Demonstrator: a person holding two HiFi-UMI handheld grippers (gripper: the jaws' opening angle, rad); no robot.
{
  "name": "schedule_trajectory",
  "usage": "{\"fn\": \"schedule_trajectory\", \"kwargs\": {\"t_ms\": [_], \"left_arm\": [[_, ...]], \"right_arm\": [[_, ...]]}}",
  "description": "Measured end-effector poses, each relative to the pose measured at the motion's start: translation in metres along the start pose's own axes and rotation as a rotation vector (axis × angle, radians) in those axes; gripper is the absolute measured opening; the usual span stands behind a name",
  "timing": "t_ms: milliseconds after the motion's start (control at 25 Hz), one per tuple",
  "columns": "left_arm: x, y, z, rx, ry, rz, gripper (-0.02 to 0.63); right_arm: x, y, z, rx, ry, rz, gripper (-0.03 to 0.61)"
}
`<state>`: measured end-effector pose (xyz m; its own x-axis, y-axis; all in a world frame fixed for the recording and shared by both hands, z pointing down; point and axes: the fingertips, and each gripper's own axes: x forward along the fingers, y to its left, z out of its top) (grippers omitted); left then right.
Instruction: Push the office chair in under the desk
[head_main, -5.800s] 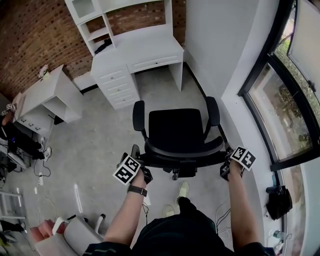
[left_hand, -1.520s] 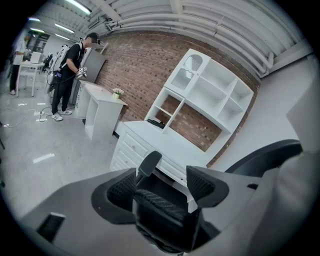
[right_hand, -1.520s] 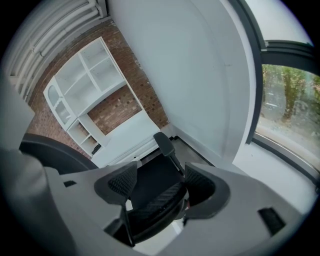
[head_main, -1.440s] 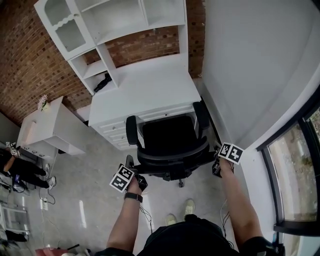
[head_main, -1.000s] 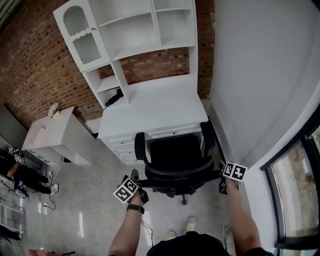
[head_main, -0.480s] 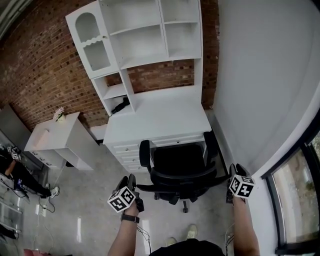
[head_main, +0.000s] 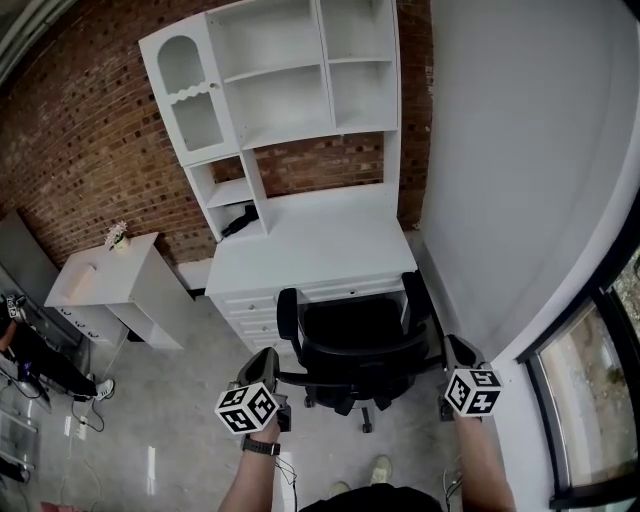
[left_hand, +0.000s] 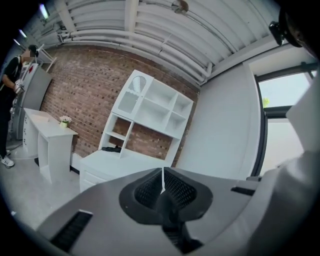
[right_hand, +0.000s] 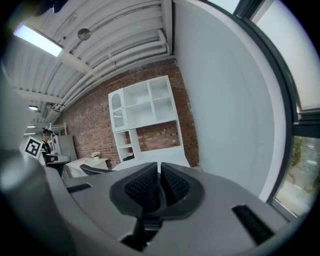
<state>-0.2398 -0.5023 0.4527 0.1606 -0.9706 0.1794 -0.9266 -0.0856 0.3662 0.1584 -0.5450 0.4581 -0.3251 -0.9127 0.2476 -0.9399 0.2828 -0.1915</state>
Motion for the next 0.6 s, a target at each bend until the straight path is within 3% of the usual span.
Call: {"fn": "schedule_trajectory", "kwargs": {"t_ms": [240,600], "left_arm": [[-0.016,-0.036,0.026,0.068,-0.055,-0.070,0.012],[-0.042,-0.070,0.045,0.158,-0.069,-0.122,0.009]], "right_arm": [[-0.017,0.043,0.027,-0.094,-0.061,0.083,0.014],[-0.042,0.061,0.054,-0.101,-0.133,0.099,0.011]]}}
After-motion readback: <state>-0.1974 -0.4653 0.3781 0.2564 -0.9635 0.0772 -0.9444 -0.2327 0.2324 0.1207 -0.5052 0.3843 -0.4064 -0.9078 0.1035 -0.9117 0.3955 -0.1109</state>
